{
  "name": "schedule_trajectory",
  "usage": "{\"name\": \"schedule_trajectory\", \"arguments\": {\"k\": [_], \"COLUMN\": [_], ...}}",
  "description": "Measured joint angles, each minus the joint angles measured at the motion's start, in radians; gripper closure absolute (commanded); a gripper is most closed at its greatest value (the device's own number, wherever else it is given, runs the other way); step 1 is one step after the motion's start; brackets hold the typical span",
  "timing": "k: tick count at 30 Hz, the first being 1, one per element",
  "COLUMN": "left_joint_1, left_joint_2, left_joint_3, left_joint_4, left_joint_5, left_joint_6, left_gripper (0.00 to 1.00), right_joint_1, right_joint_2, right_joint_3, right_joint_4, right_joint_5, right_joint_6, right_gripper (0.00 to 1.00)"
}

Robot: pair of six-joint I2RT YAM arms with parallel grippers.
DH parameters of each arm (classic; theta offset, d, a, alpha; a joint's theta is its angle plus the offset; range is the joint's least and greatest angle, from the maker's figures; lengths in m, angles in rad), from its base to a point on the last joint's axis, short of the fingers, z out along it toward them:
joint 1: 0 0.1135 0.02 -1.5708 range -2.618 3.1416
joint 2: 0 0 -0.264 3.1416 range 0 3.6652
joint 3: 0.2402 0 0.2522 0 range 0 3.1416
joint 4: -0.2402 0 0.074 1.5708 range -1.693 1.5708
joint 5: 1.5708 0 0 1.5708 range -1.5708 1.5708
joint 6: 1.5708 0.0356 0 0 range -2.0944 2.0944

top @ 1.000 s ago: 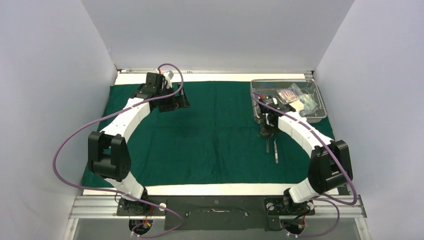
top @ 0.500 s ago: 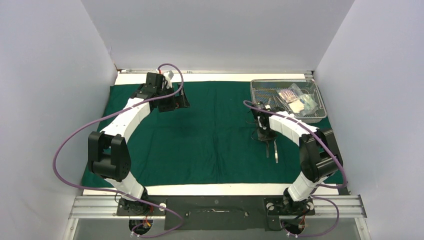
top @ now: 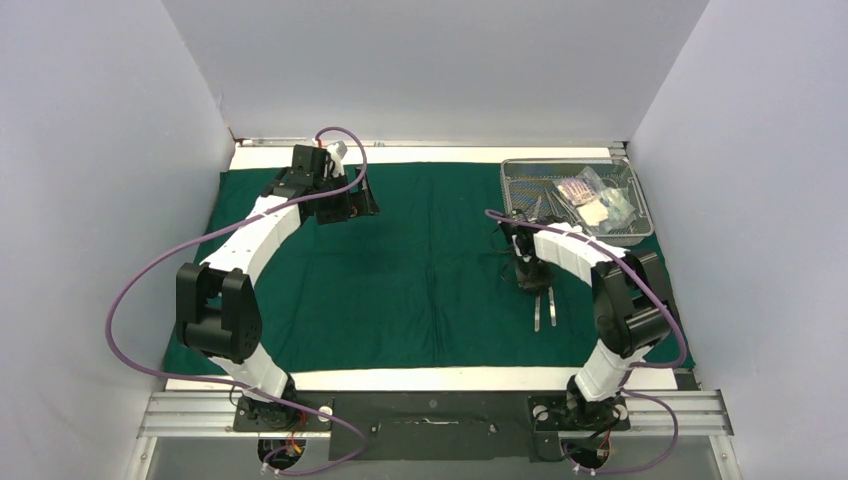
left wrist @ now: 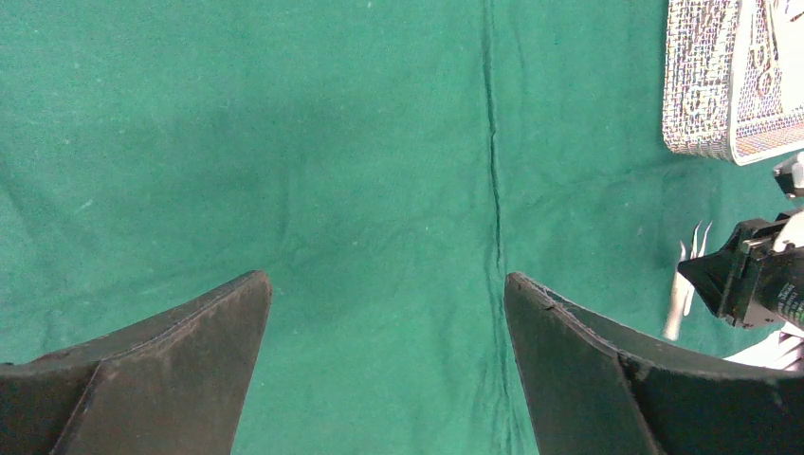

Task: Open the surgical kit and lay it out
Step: Place the medical item in the surgical kit.

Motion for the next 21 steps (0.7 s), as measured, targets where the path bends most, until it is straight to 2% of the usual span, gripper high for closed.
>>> {"name": "schedule_trajectory", "arguments": {"k": [9,15,17,18,21], "left_joint_1": [0.000,0.000,0.000,0.000,0.000], "left_joint_2": [0.000,0.000,0.000,0.000,0.000], "left_joint_3": [0.000,0.000,0.002,0.002,0.002], "left_joint_4": [-0.002,-0.009,-0.011,-0.012,-0.016], "left_joint_5": [0.000,-0.001,-0.001,-0.005,-0.009], "left_joint_6": [0.002,0.009,0.009,0.011,0.013], "left_gripper": [0.10,0.10,0.10,0.10,0.09], "right_joint_1": [0.000,0.000,0.000,0.000,-0.004], "right_joint_2": [0.030,0.008,-0.011,-0.043,-0.065], "right_joint_3": [0.015,0.154,0.223,0.310,0.353], "right_joint_4": [-0.025,-0.049,-0.050,-0.038,-0.033], "right_joint_5": [0.010,-0.031,-0.044,-0.051,-0.049], "right_joint_6": [-0.032,-0.049,-0.049,-0.043,-0.027], "right_gripper": [0.76,0.55,0.50,0.45,0.39]}}
